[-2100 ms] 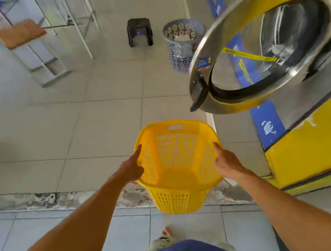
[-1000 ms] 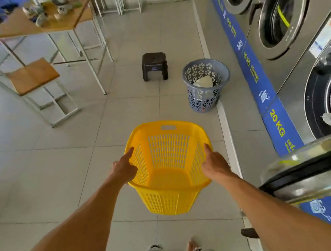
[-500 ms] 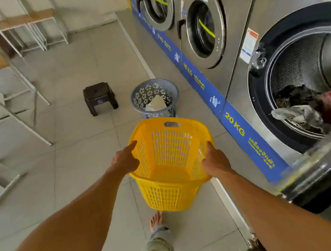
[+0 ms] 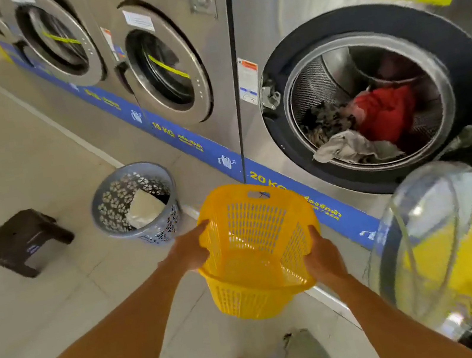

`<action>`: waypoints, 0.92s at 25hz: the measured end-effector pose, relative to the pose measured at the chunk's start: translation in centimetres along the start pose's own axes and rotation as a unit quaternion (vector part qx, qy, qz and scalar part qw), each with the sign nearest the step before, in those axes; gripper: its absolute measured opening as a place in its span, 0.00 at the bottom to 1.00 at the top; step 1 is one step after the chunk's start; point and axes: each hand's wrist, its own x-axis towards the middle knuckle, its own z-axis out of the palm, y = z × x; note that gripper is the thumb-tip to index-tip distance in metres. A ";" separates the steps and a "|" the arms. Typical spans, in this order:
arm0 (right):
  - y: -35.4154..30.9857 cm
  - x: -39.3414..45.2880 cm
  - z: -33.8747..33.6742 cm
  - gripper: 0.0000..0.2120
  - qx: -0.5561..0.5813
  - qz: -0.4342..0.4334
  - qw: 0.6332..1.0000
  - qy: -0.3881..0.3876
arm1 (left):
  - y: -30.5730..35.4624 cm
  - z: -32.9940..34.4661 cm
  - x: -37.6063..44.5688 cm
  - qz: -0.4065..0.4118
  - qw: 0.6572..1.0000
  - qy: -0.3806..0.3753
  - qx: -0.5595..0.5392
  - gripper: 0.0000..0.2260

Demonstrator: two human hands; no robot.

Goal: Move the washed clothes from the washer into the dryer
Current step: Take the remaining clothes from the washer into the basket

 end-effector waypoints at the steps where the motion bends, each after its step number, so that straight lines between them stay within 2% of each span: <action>1: 0.4 1.0 -0.4 0.37 0.010 0.019 1.000 0.008 | 1.2 -0.2 2.0 0.015 1.000 -0.017 0.012 0.37; 5: 2.2 6.3 -1.9 0.35 0.024 0.063 0.997 0.031 | 5.7 -0.8 8.7 0.058 0.995 -0.058 0.058 0.37; 10: 3.8 14.0 -2.7 0.35 0.056 0.114 0.992 0.015 | 10.5 0.1 16.9 0.054 0.994 -0.064 0.068 0.37; 13: 5.5 17.5 -1.9 0.33 0.057 0.143 0.988 -0.028 | 12.0 1.7 21.1 0.044 0.996 -0.066 0.045 0.38; 17: 8.4 21.8 0.4 0.33 0.055 0.145 0.983 -0.097 | 11.8 5.4 27.0 0.012 0.998 -0.017 0.066 0.38; 23: 12.3 28.0 5.2 0.36 0.086 0.198 0.974 -0.060 | 10.6 12.4 37.7 0.110 0.983 -0.095 0.117 0.35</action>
